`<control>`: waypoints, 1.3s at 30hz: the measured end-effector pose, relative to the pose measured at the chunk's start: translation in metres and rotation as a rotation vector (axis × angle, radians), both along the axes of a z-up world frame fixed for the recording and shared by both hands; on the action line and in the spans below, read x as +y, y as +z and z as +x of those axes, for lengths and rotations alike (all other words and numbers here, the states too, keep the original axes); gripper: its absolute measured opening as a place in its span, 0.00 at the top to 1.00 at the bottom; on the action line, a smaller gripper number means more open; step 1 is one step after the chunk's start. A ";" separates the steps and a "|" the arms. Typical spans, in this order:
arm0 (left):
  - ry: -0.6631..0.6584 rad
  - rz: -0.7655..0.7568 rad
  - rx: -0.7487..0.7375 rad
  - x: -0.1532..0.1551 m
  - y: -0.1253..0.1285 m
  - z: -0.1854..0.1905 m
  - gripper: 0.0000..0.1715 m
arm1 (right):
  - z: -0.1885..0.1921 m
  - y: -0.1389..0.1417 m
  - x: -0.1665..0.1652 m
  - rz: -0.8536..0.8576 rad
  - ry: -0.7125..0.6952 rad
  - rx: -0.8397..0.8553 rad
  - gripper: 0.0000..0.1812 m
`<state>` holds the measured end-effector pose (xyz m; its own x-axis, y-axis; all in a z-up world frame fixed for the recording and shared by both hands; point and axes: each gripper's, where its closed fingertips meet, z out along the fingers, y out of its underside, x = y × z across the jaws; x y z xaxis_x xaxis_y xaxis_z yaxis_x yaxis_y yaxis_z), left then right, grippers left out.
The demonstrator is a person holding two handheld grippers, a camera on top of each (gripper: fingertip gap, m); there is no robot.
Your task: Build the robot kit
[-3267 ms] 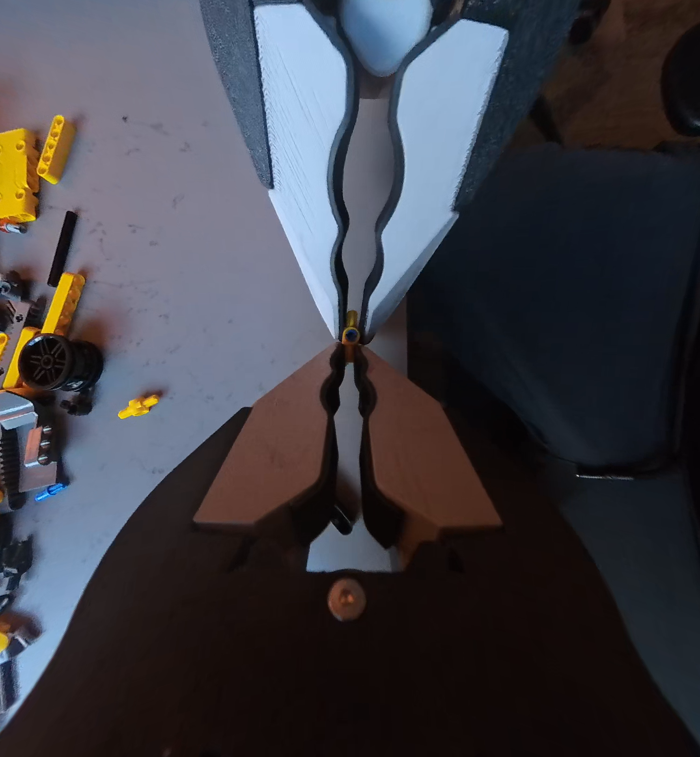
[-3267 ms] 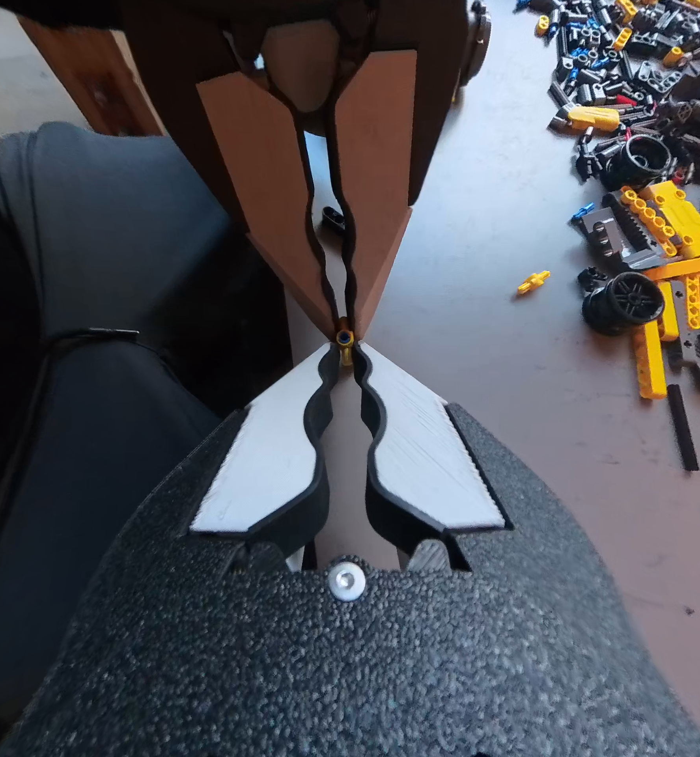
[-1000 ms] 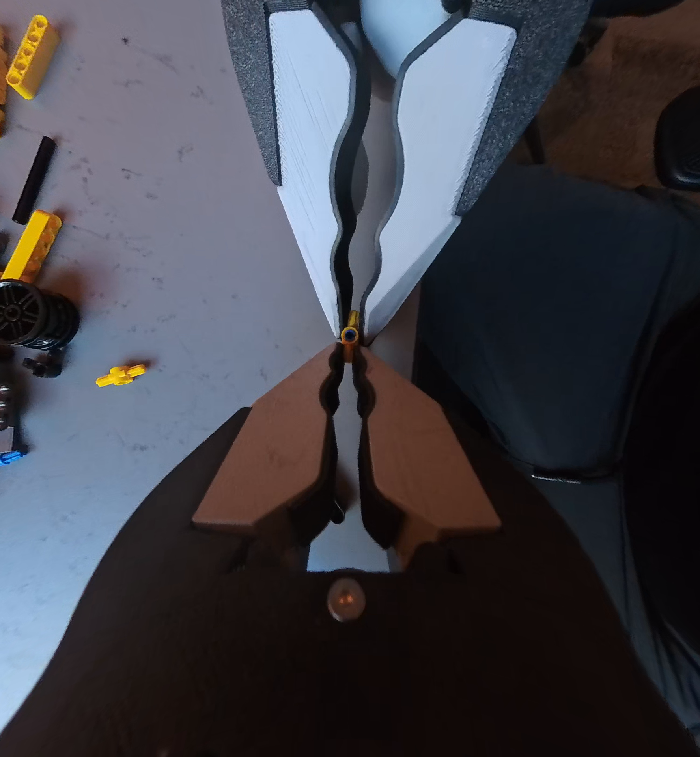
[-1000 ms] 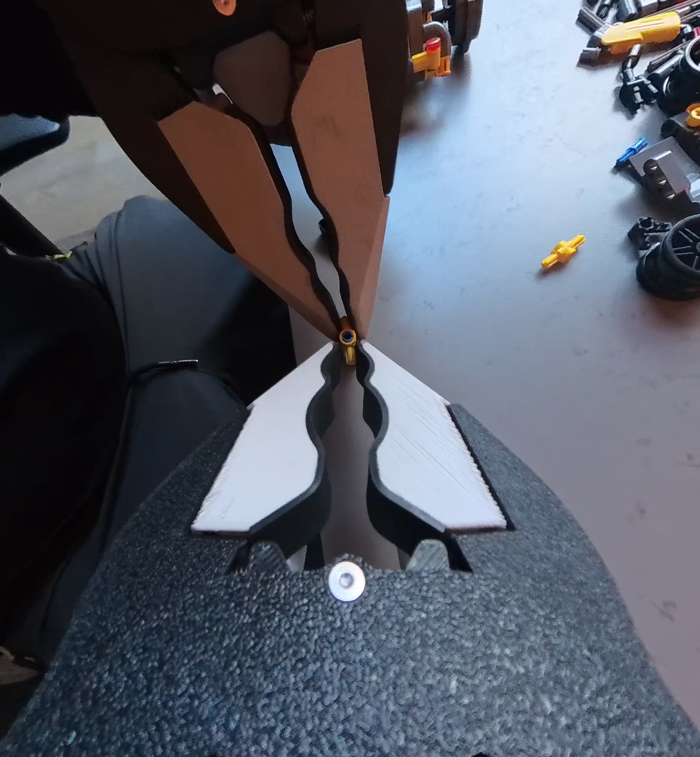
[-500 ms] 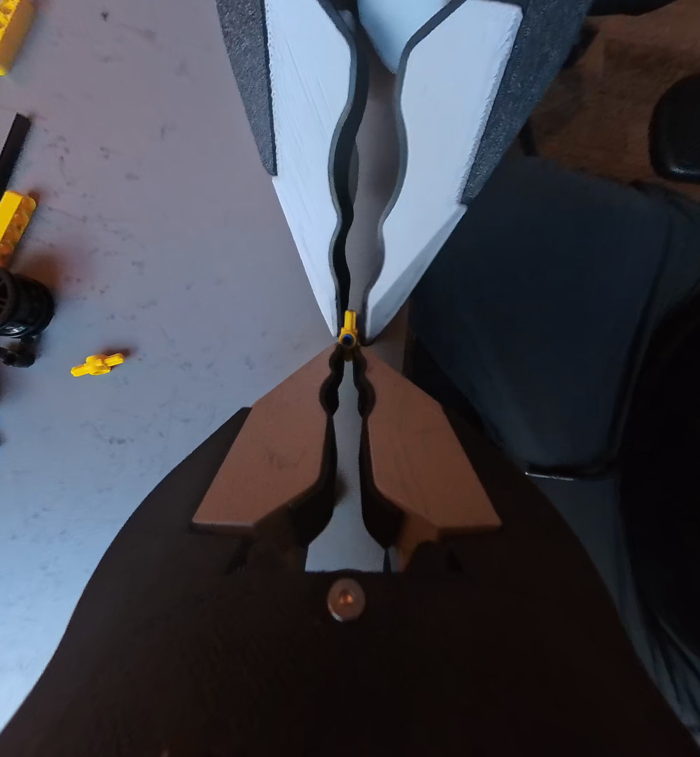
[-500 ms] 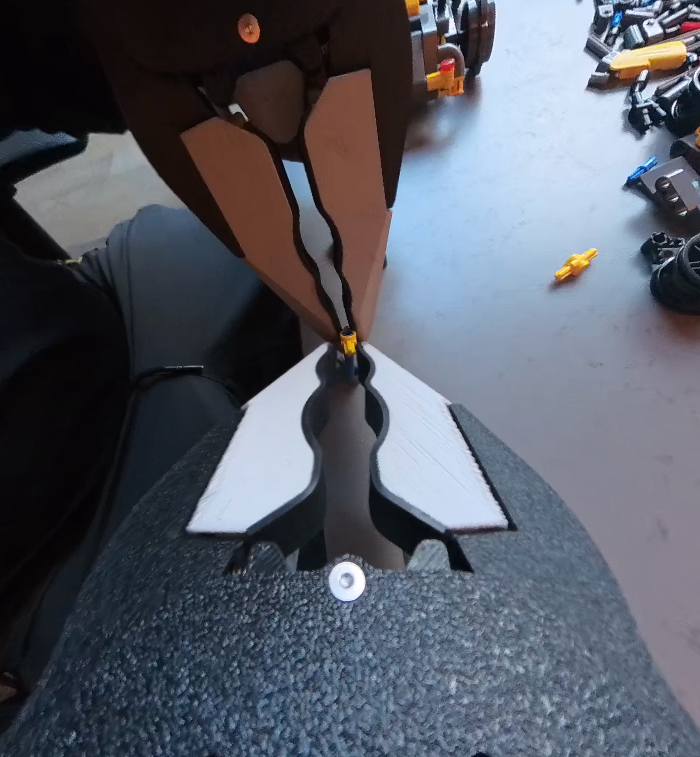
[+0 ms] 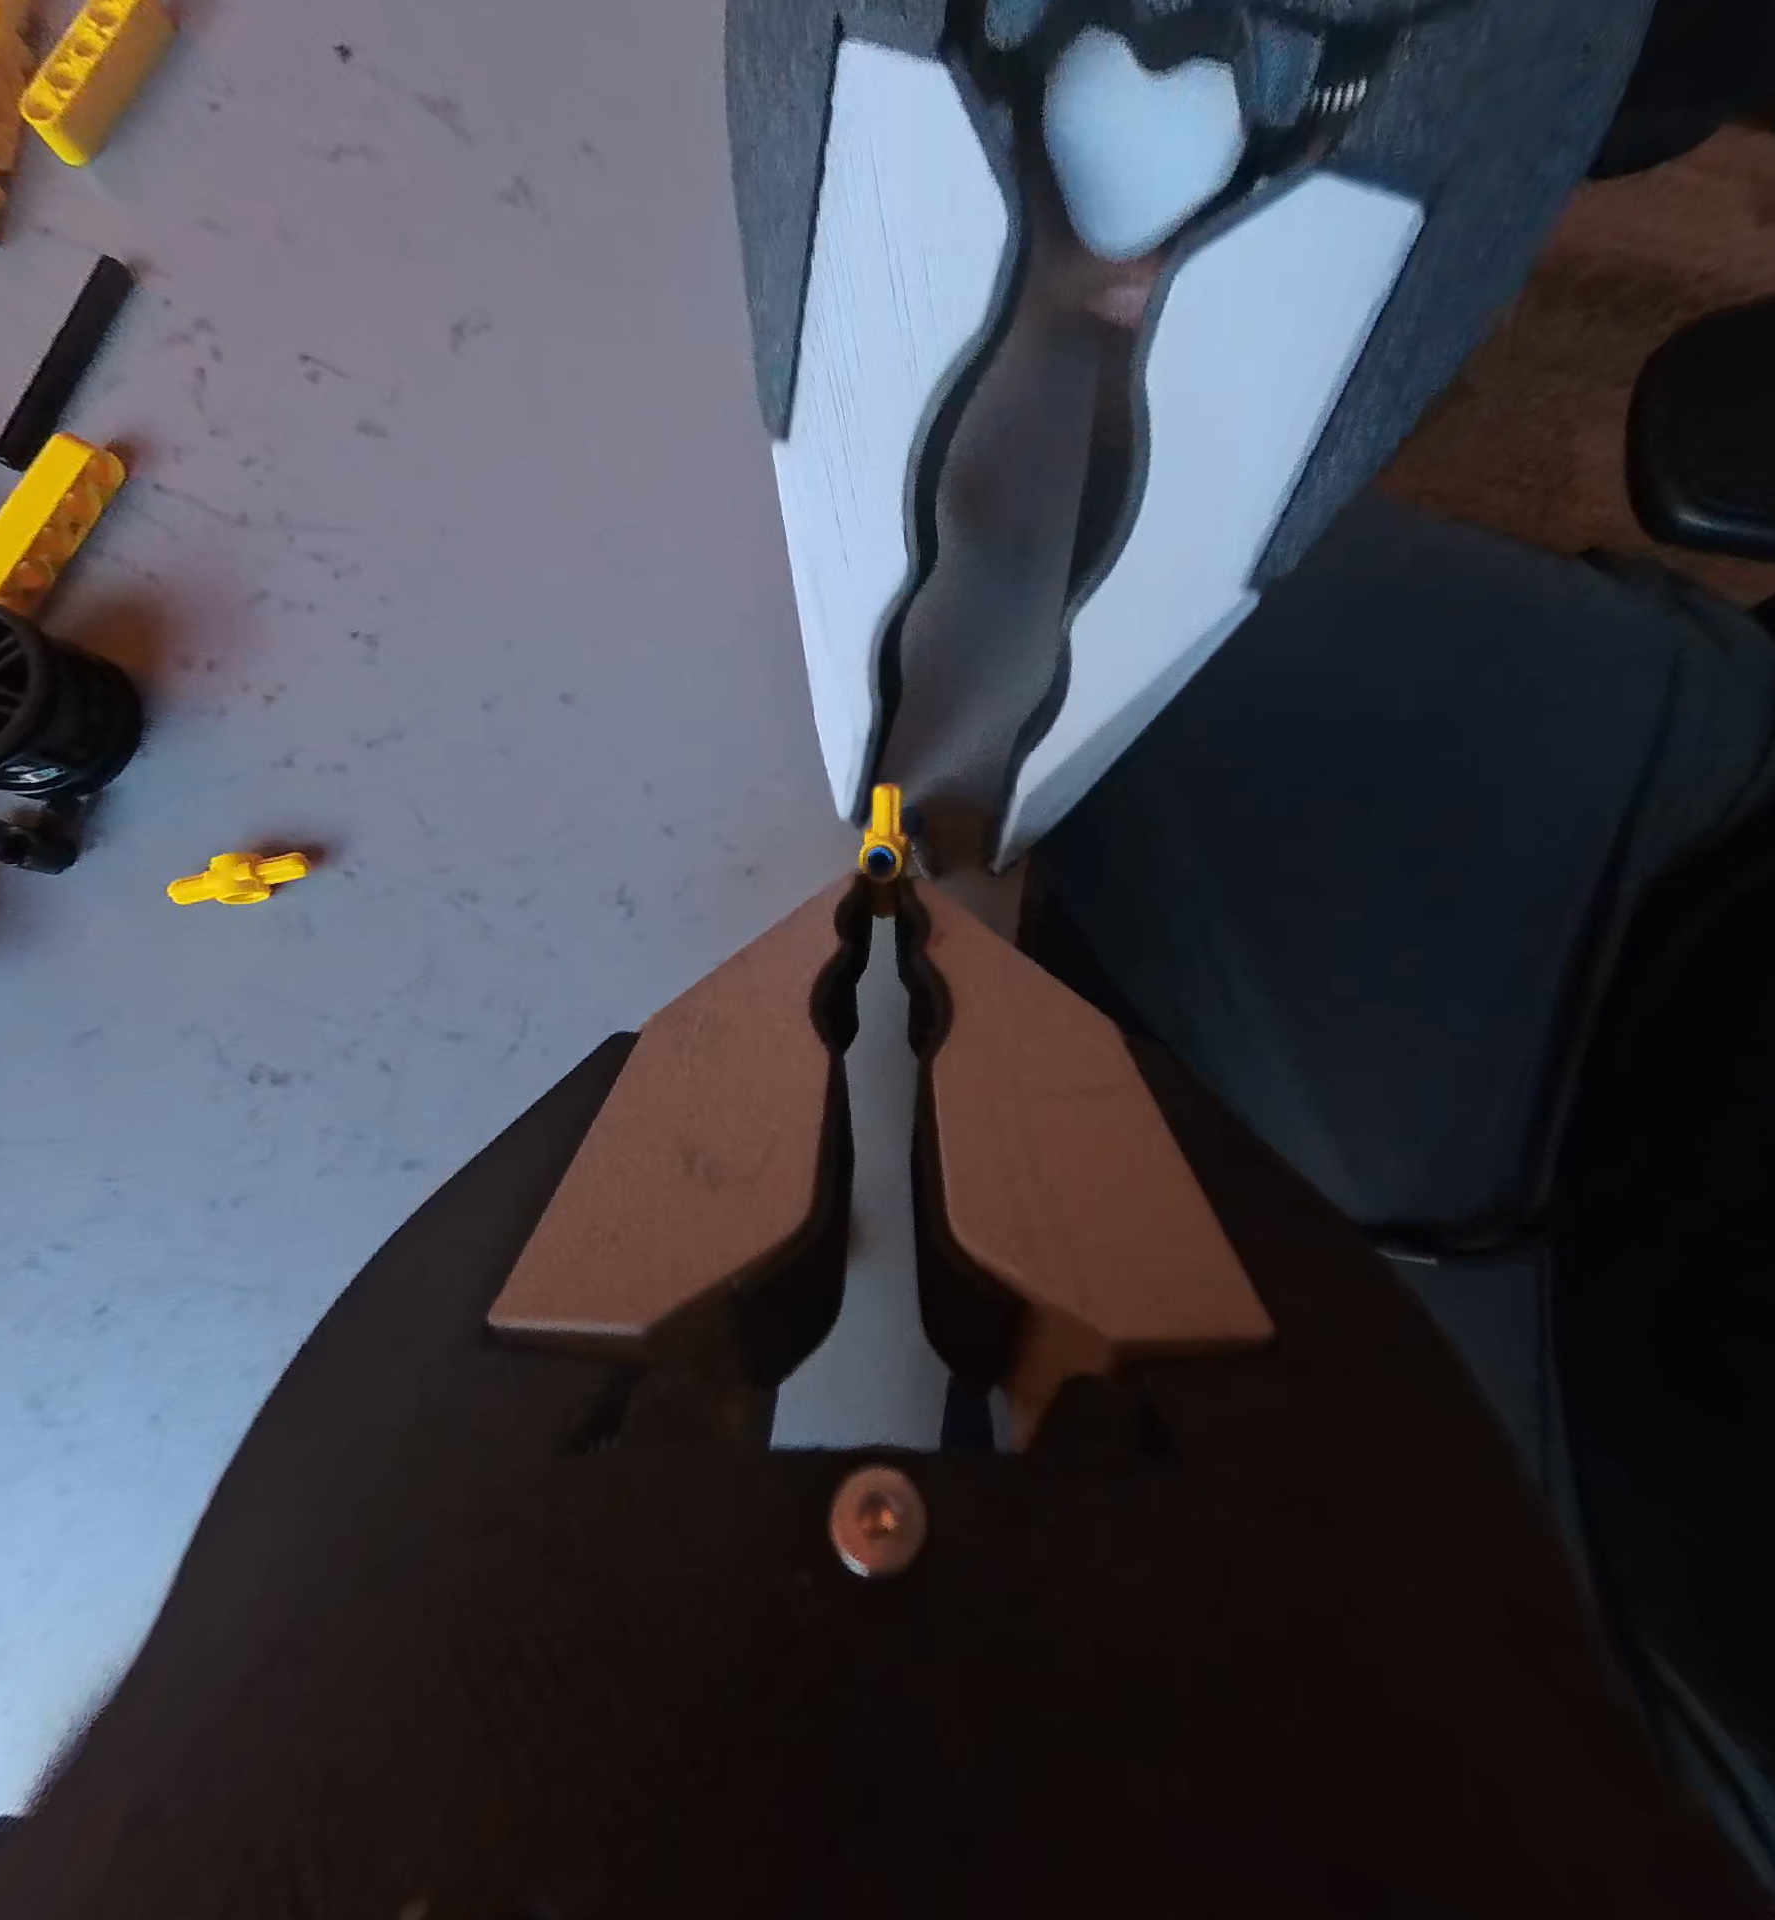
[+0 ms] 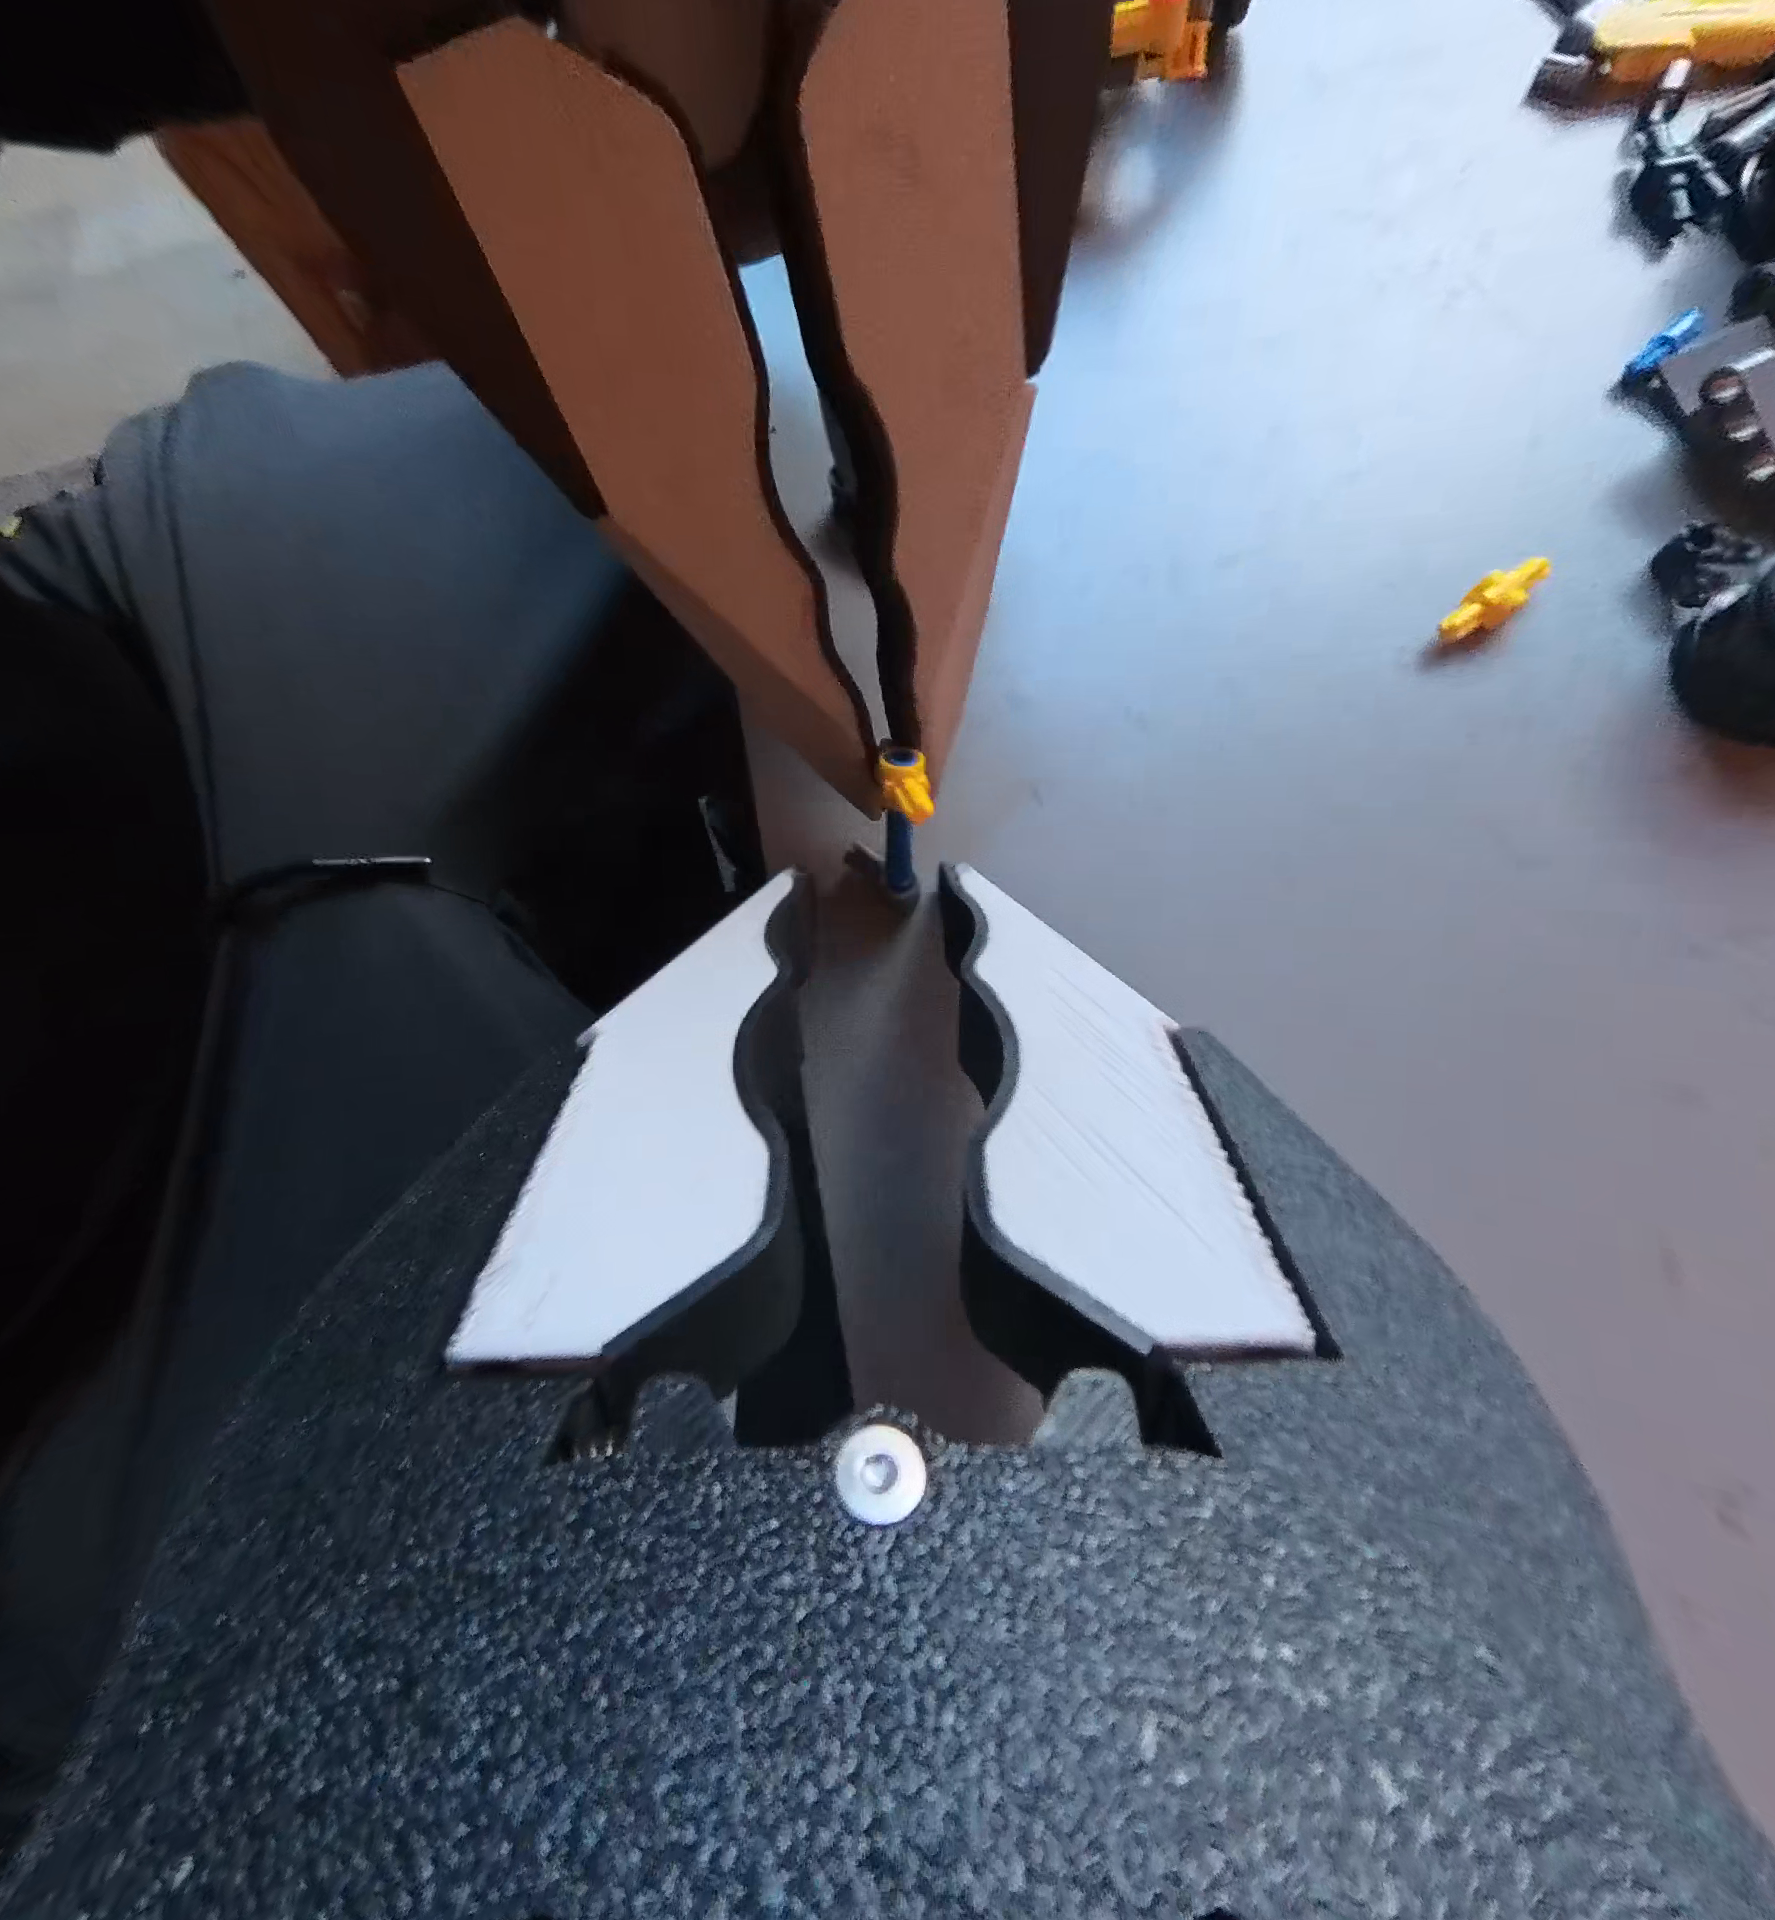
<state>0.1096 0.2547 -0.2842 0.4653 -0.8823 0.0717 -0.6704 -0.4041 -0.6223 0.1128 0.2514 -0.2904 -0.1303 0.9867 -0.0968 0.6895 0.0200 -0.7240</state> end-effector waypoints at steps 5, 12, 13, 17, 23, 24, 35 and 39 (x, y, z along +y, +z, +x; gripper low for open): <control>0.032 0.005 -0.035 -0.001 0.006 -0.004 1.00 | -0.002 -0.001 0.003 0.012 -0.018 -0.003 0.96; 0.099 0.034 -0.082 0.000 0.008 -0.007 1.00 | 0.001 0.002 0.009 0.034 -0.077 0.019 0.87; 0.099 0.036 -0.073 -0.002 0.007 -0.007 1.00 | 0.002 0.005 0.010 0.028 -0.082 0.041 0.85; 0.071 0.079 0.011 -0.004 0.005 -0.010 1.00 | 0.002 0.031 0.009 0.048 -0.075 0.172 0.87; 0.153 0.018 -0.299 -0.003 0.046 0.001 1.00 | 0.003 0.057 0.011 0.386 -0.159 0.280 0.93; 0.177 -0.013 -0.400 -0.006 0.055 0.004 1.00 | 0.004 0.063 0.006 0.419 -0.168 0.314 0.94; 0.277 -0.150 -0.666 -0.040 0.063 0.009 0.99 | -0.002 0.072 -0.025 0.662 -0.105 0.283 0.97; 0.303 -0.160 -0.664 -0.041 0.059 0.006 0.99 | -0.005 0.067 -0.027 0.698 -0.115 0.257 0.98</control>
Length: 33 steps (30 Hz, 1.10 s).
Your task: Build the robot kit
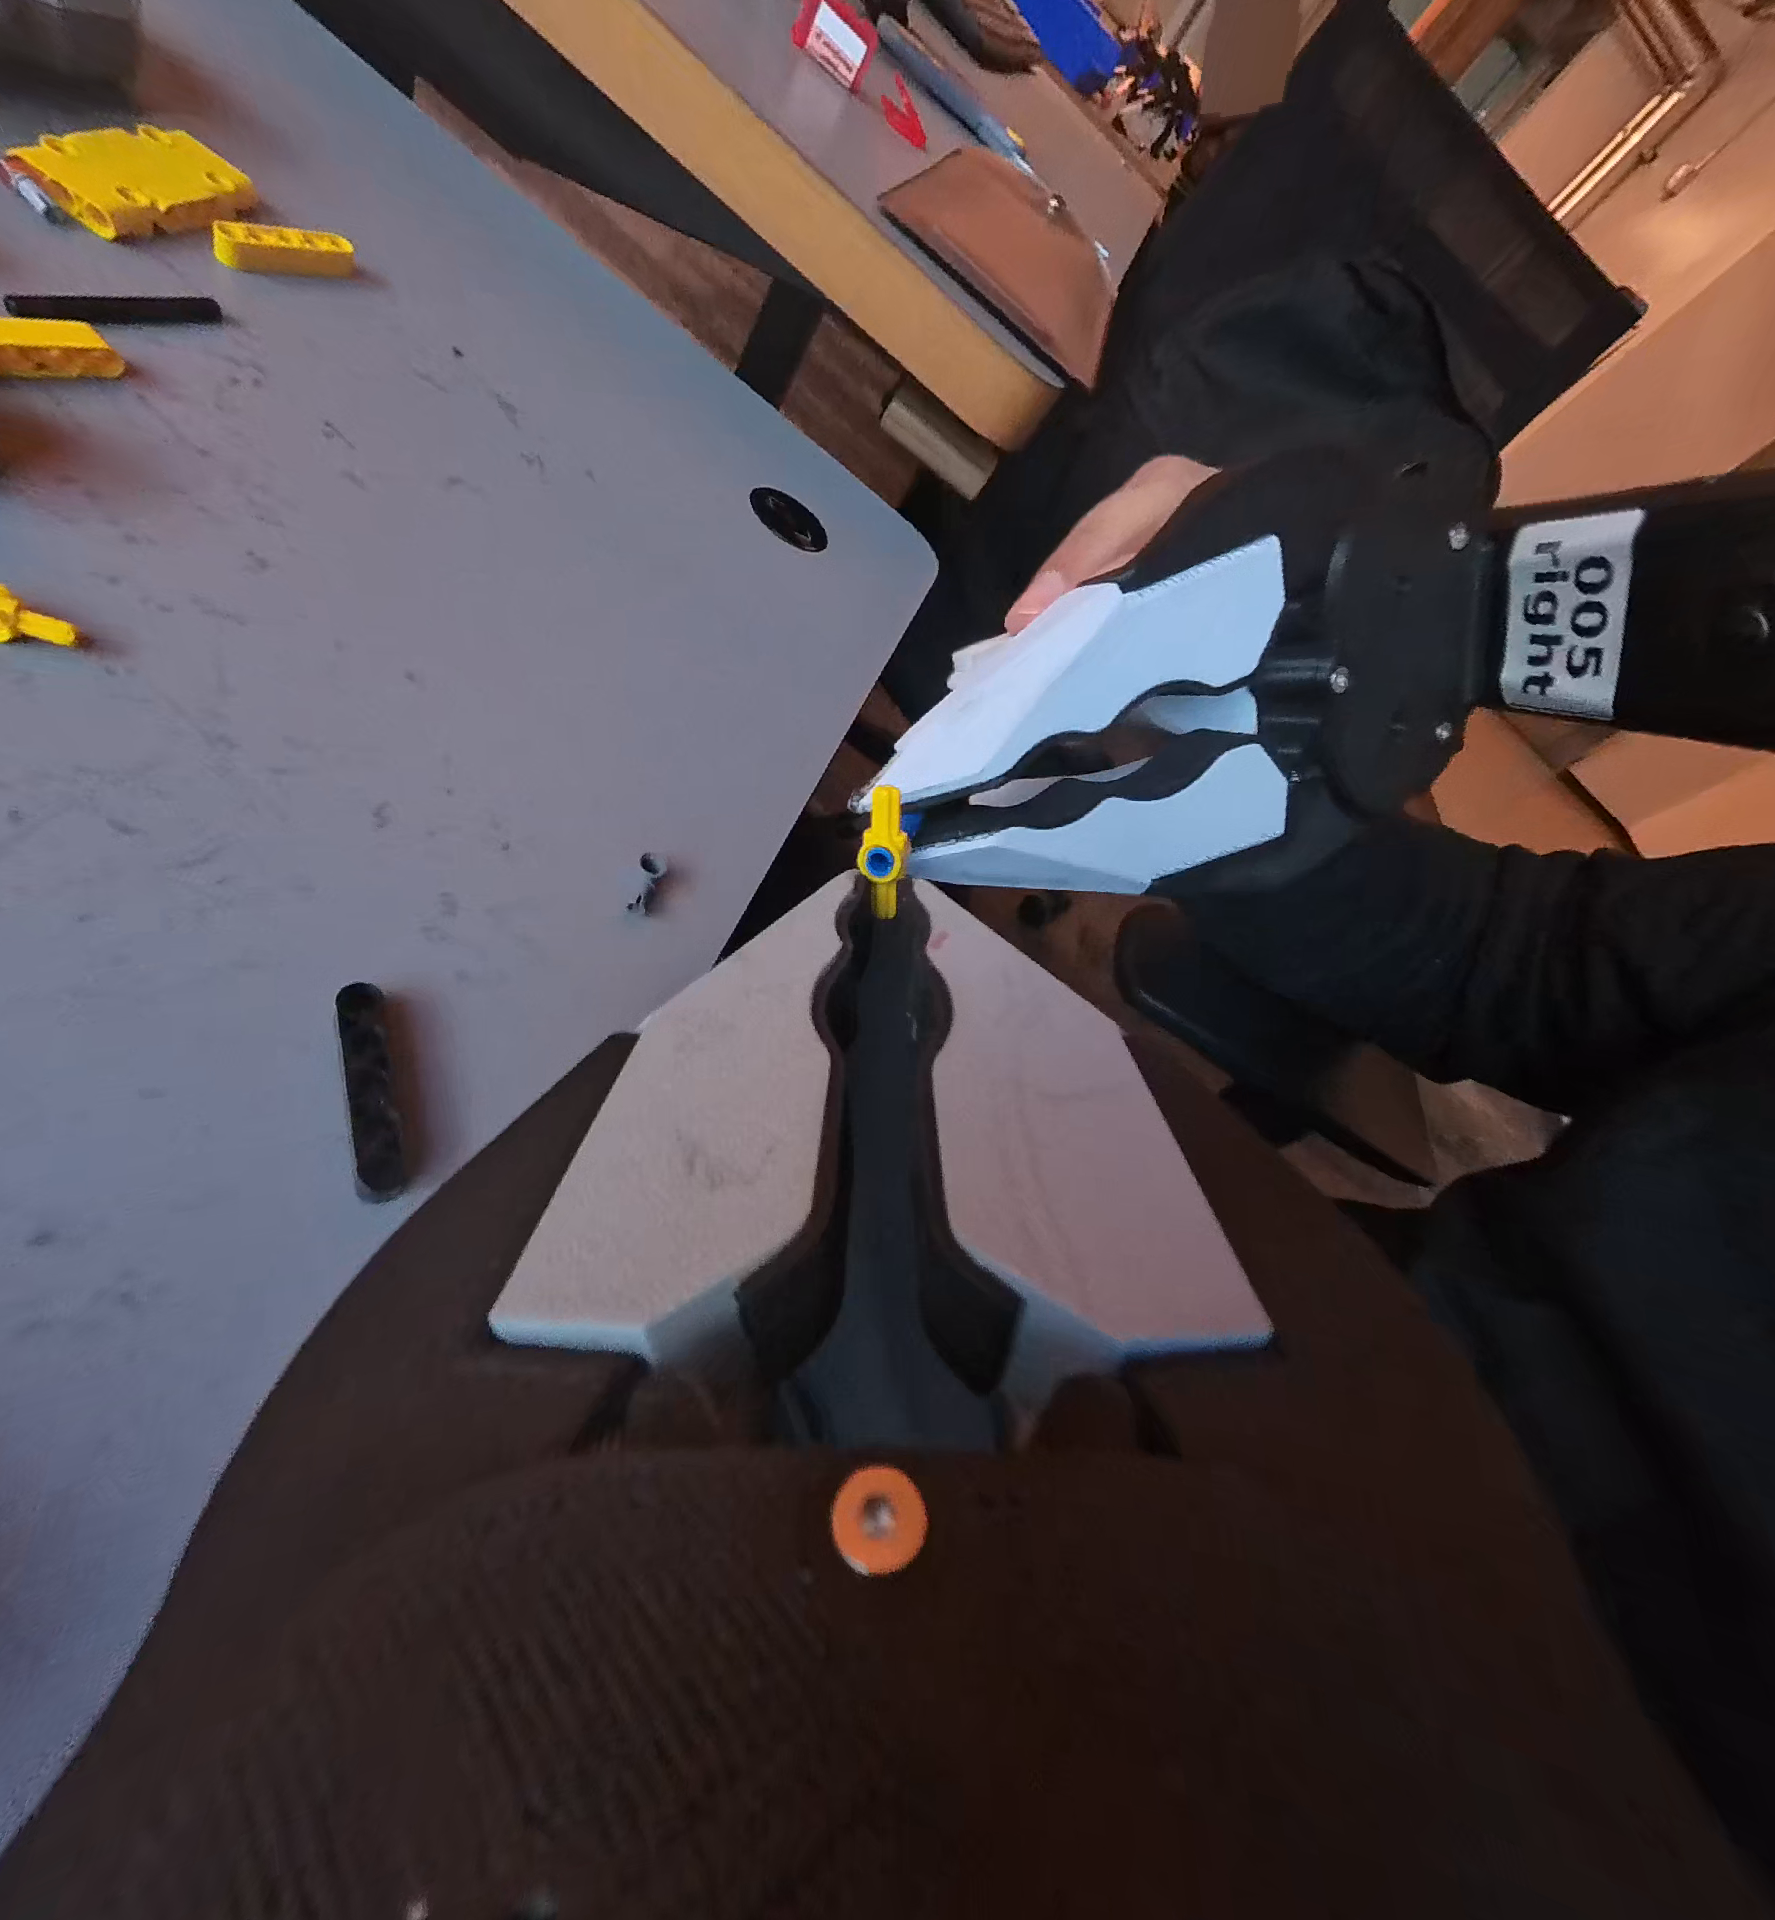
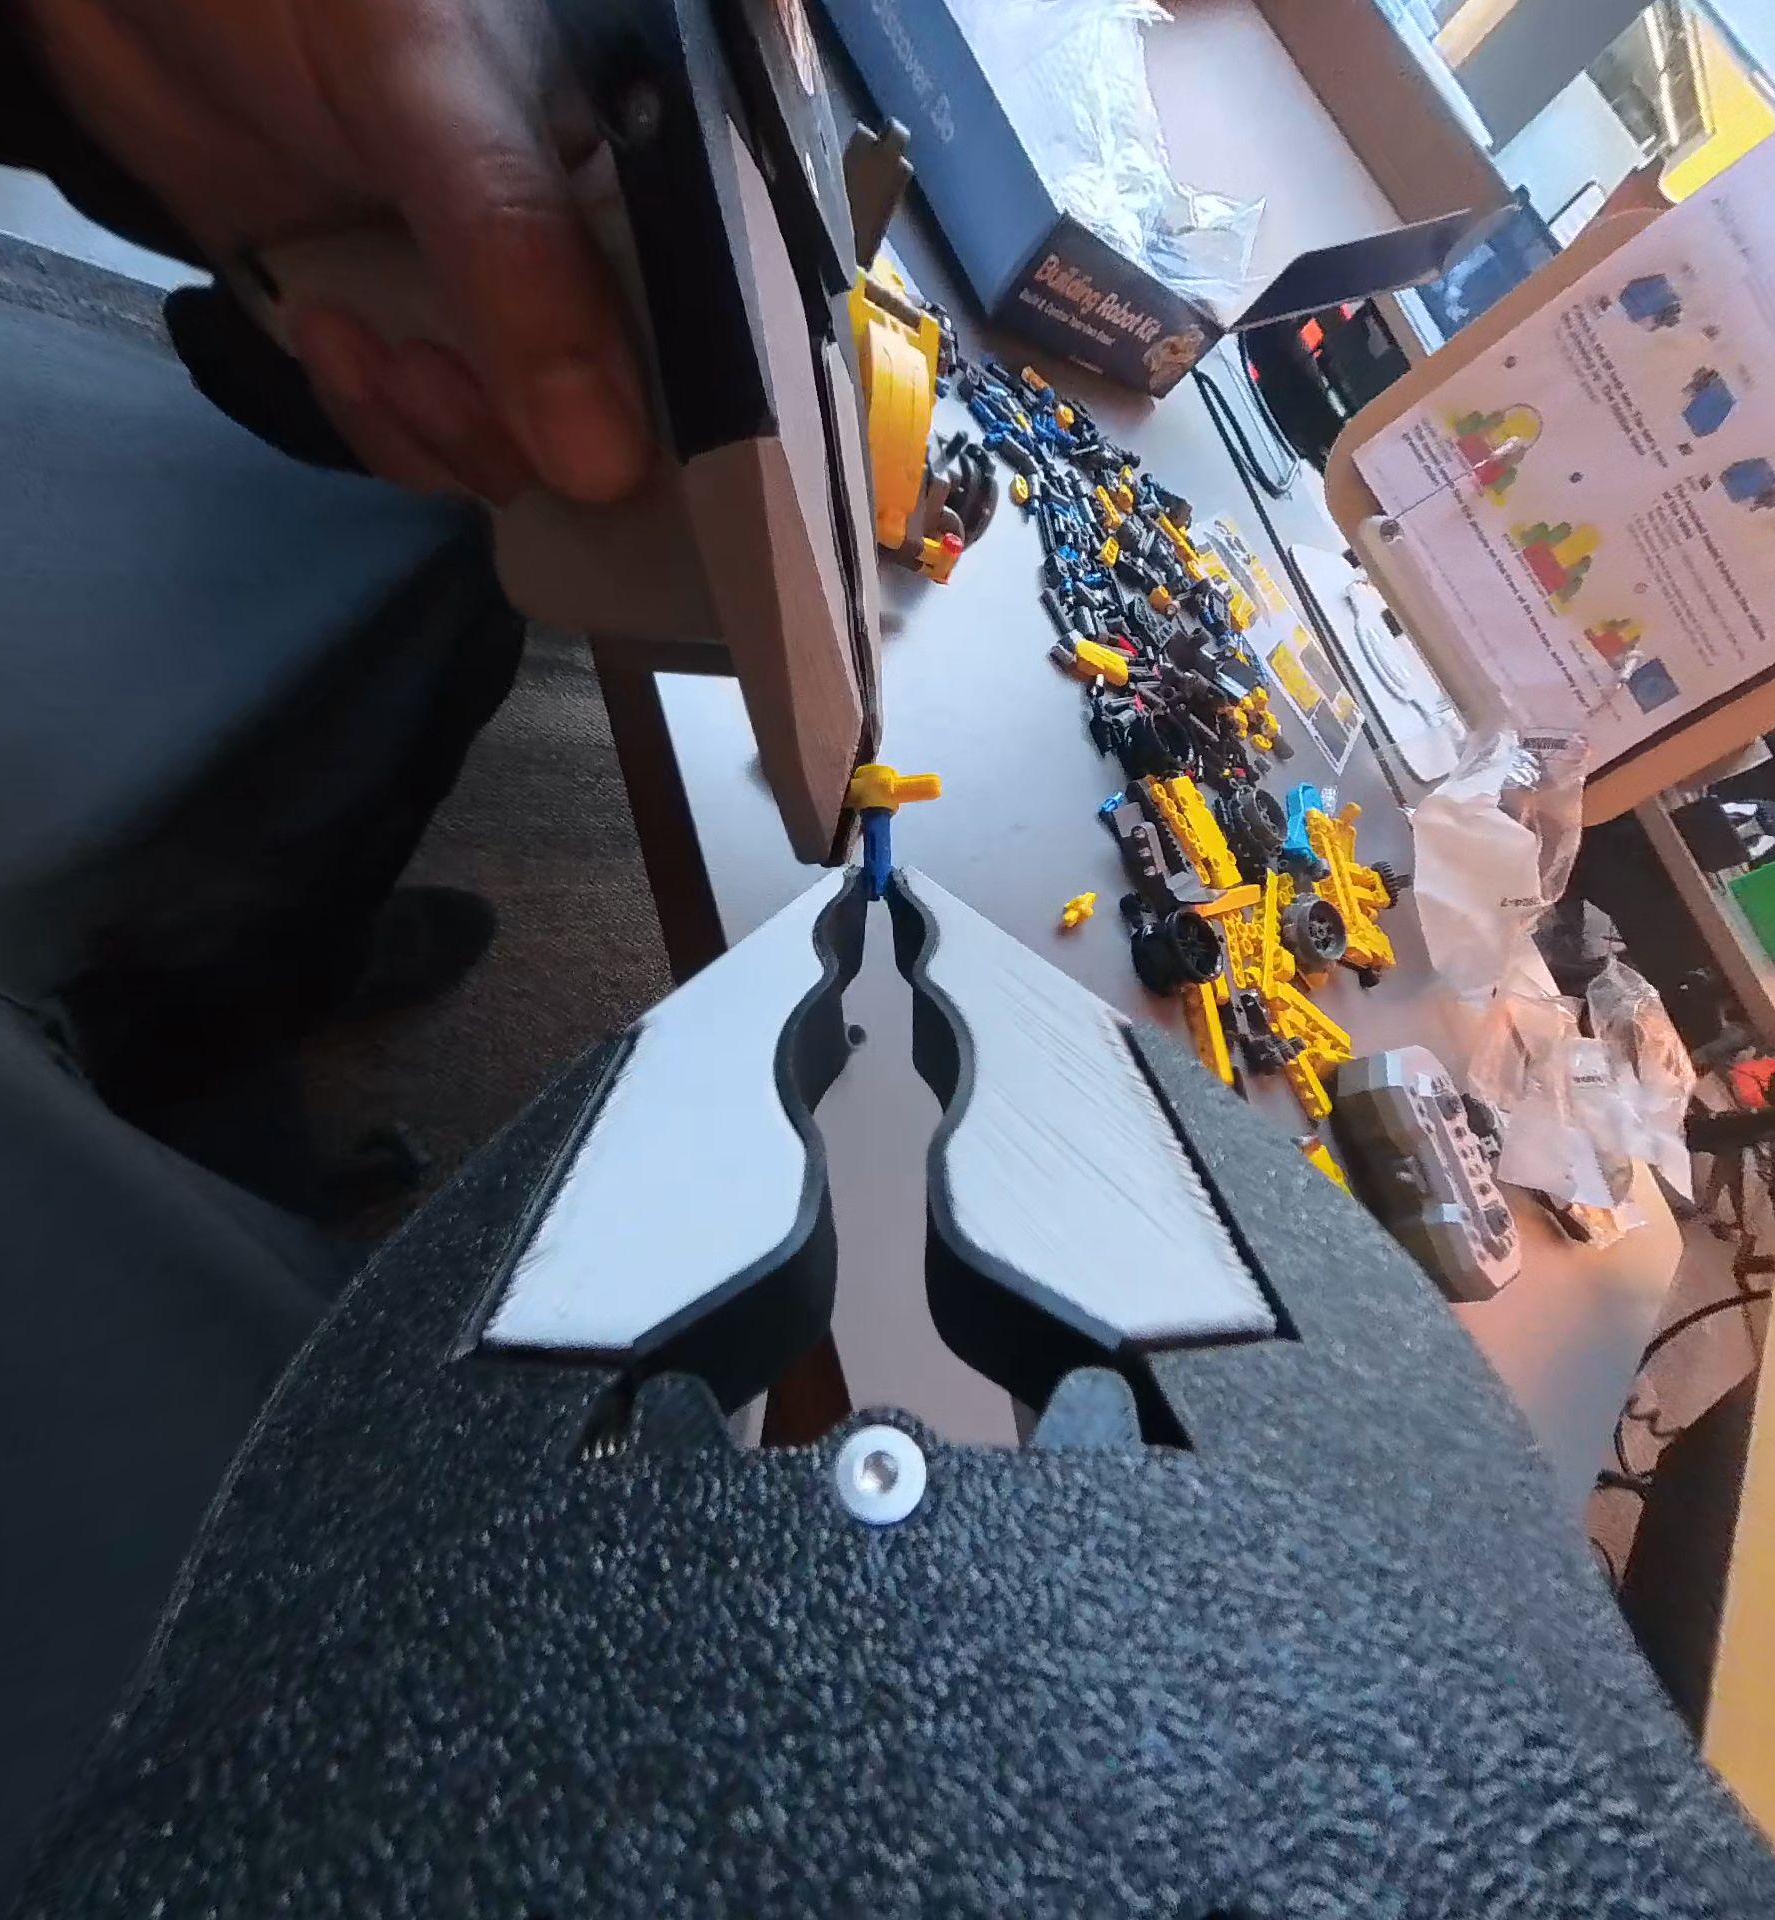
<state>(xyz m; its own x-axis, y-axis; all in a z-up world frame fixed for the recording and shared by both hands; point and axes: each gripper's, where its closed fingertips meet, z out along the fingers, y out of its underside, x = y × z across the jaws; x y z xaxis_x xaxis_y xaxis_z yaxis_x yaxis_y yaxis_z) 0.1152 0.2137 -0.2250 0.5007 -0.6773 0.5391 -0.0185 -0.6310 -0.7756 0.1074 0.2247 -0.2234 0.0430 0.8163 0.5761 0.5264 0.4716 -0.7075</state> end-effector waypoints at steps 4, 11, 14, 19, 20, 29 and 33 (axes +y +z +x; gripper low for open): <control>-0.003 0.011 0.041 0.000 -0.002 -0.007 0.95 | -0.005 -0.002 -0.003 -0.003 0.004 0.021 0.98; -0.067 -0.026 -0.005 -0.007 0.001 -0.010 0.92 | -0.011 -0.010 -0.006 -0.018 0.018 0.055 0.98; -0.057 -0.018 0.001 -0.008 -0.004 -0.011 0.97 | -0.013 -0.013 -0.012 -0.042 0.030 0.063 0.98; 0.010 0.028 -0.067 -0.022 0.000 -0.014 0.97 | -0.018 -0.010 -0.029 -0.179 0.096 0.143 0.98; 0.020 0.025 -0.096 -0.028 0.000 -0.016 0.97 | -0.019 -0.010 -0.037 -0.246 0.130 0.161 0.97; 0.091 -0.082 -0.497 -0.066 -0.006 -0.045 0.97 | -0.035 -0.014 -0.078 -0.411 0.320 0.233 0.88; 0.005 -0.157 -0.599 -0.073 -0.008 -0.038 0.98 | -0.040 -0.011 -0.084 -0.356 0.363 0.262 0.93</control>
